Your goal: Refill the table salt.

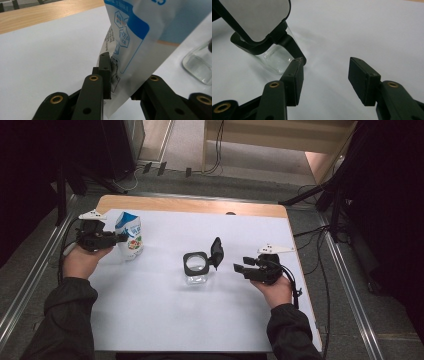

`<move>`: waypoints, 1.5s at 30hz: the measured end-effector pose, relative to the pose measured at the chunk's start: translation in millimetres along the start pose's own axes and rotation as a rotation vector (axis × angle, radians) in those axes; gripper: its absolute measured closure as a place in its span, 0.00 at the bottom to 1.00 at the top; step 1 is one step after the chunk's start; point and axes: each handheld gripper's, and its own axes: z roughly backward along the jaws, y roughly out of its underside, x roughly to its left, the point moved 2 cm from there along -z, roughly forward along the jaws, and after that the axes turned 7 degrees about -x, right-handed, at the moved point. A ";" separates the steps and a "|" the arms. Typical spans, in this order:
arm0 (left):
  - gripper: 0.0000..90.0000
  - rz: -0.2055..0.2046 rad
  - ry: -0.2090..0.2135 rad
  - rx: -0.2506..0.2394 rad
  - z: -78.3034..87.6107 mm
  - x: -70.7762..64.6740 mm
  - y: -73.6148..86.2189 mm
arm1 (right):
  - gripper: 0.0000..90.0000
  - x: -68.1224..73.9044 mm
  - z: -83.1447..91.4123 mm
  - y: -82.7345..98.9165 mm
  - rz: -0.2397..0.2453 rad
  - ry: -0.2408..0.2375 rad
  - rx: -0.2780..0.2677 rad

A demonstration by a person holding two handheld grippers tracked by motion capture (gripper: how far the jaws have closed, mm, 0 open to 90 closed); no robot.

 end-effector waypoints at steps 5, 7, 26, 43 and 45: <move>0.88 0.004 0.027 -0.024 7.3 -7.5 -9.0 | 0.53 6.3 4.0 -1.1 0.000 -0.025 -0.006; 0.88 0.003 0.039 -0.030 10.5 -11.3 -12.7 | 0.53 12.0 8.1 -1.5 0.010 -0.035 -0.009; 0.88 0.042 0.111 -0.031 25.4 -30.5 -27.5 | 0.58 104.4 28.9 -7.1 0.151 -0.220 -0.048; 0.89 0.052 0.153 -0.046 48.9 -46.9 -23.9 | 0.55 158.6 -42.9 -7.7 0.191 -0.362 0.007; 0.89 0.056 0.153 -0.048 50.1 -48.1 -23.8 | 0.55 161.4 -49.8 -9.6 0.206 -0.370 0.004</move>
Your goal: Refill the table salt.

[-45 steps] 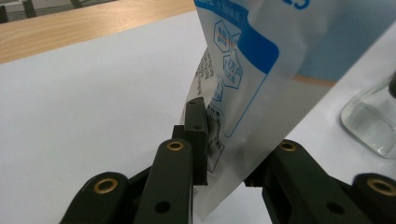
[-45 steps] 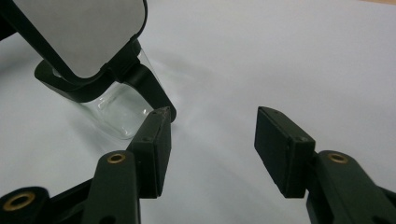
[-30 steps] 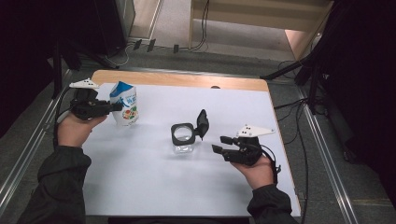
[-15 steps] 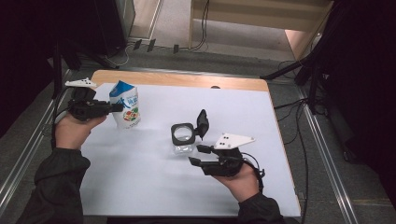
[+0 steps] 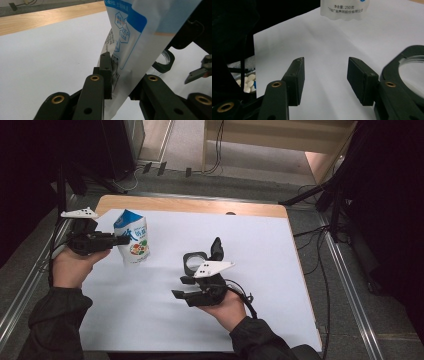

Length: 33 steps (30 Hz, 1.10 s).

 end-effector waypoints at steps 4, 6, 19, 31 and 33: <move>0.89 -0.003 0.005 0.007 4.6 -5.6 1.5 | 0.55 -1.1 -12.8 -4.5 0.003 -0.014 0.020; 0.89 -0.004 0.004 0.000 5.4 -8.2 1.5 | 0.55 -2.6 -19.0 -7.2 -0.001 -0.020 0.023; 0.89 -0.020 0.009 0.009 16.9 -19.4 2.2 | 0.56 -14.2 -71.3 -12.9 -0.019 -0.011 0.033; 0.89 -0.050 0.065 0.029 20.3 -42.6 -1.7 | 0.58 -10.1 -94.9 -0.4 0.009 0.067 0.038; 0.89 -0.059 0.073 0.040 18.8 -48.6 -1.8 | 0.59 -8.2 -96.1 -0.4 0.018 0.081 0.025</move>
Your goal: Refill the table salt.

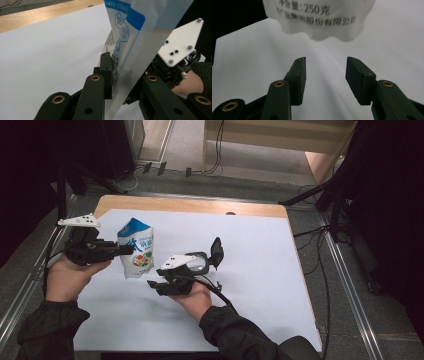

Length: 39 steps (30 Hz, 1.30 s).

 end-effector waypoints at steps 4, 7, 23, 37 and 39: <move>0.89 -0.009 0.017 0.010 -2.6 -6.5 -0.7 | 0.61 -0.5 -0.4 -0.3 -0.009 0.010 -0.012; 0.89 -0.016 0.046 0.017 -6.2 -15.0 -1.1 | 0.61 -0.7 -1.2 -0.1 -0.027 0.010 -0.021; 0.90 -0.013 0.067 0.035 -11.8 -23.0 2.6 | 0.60 2.1 -2.0 0.7 -0.008 0.040 -0.039; 0.90 -0.018 0.103 0.054 -20.3 -29.3 0.5 | 0.54 7.3 7.4 8.0 0.009 0.078 -0.074; 0.90 -0.015 0.114 0.048 -22.3 -29.7 0.2 | 0.56 11.6 7.9 8.2 0.034 0.071 -0.075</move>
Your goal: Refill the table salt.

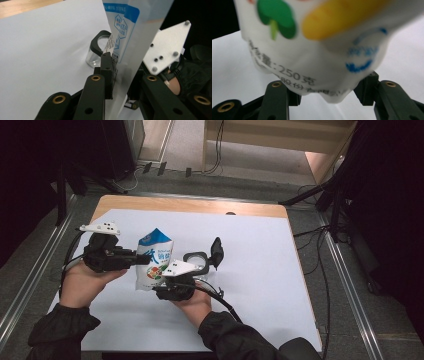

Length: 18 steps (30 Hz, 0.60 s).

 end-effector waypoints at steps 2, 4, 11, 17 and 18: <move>0.90 -0.003 0.006 0.002 -1.5 0.3 -0.4 | 0.56 4.0 1.1 0.3 0.013 -0.012 -0.011; 0.90 -0.003 0.012 -0.001 -3.5 -0.5 -0.3 | 0.57 6.7 2.0 0.8 0.027 -0.021 -0.015; 0.90 -0.027 0.012 0.016 -13.6 -3.9 0.3 | 0.57 6.1 3.3 3.8 0.042 -0.010 0.000; 0.90 -0.023 0.016 0.053 -24.9 -6.1 2.7 | 0.58 8.3 2.4 10.5 0.043 -0.025 0.029; 0.90 -0.024 0.015 0.052 -26.5 -6.2 2.9 | 0.58 7.7 2.3 11.4 0.039 -0.026 0.033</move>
